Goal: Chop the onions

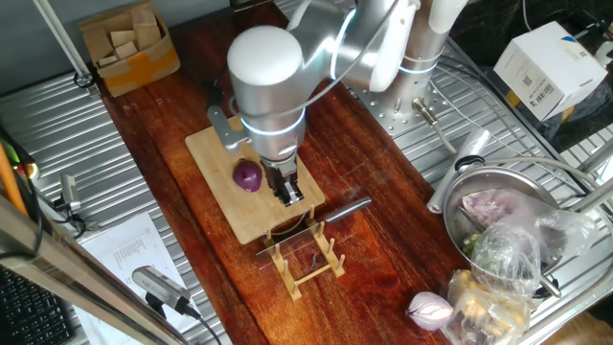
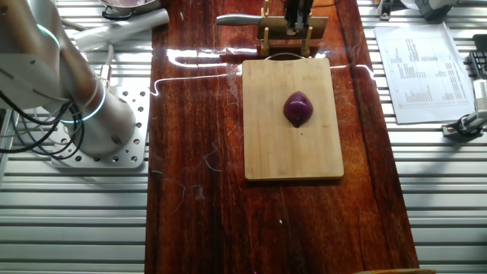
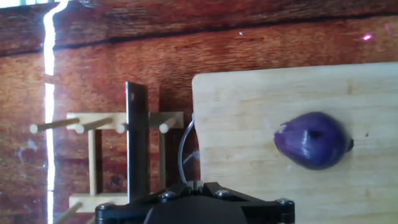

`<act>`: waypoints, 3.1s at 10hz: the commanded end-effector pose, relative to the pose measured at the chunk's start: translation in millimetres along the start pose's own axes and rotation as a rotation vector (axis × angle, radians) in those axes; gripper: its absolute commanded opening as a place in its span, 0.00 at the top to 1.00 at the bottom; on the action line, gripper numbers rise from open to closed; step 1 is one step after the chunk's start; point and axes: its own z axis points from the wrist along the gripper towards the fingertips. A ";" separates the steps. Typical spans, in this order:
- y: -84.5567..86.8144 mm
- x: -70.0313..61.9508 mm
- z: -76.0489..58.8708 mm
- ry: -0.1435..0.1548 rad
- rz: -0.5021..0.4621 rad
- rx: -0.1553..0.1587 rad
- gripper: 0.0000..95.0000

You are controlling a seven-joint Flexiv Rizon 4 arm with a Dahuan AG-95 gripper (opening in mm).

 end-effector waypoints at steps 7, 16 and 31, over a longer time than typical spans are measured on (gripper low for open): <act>50.2 6.4 11.2 -0.032 0.052 -0.028 0.80; 76.8 2.2 23.4 -0.030 0.095 -0.043 0.60; 77.5 7.9 52.3 -0.051 0.025 0.007 0.60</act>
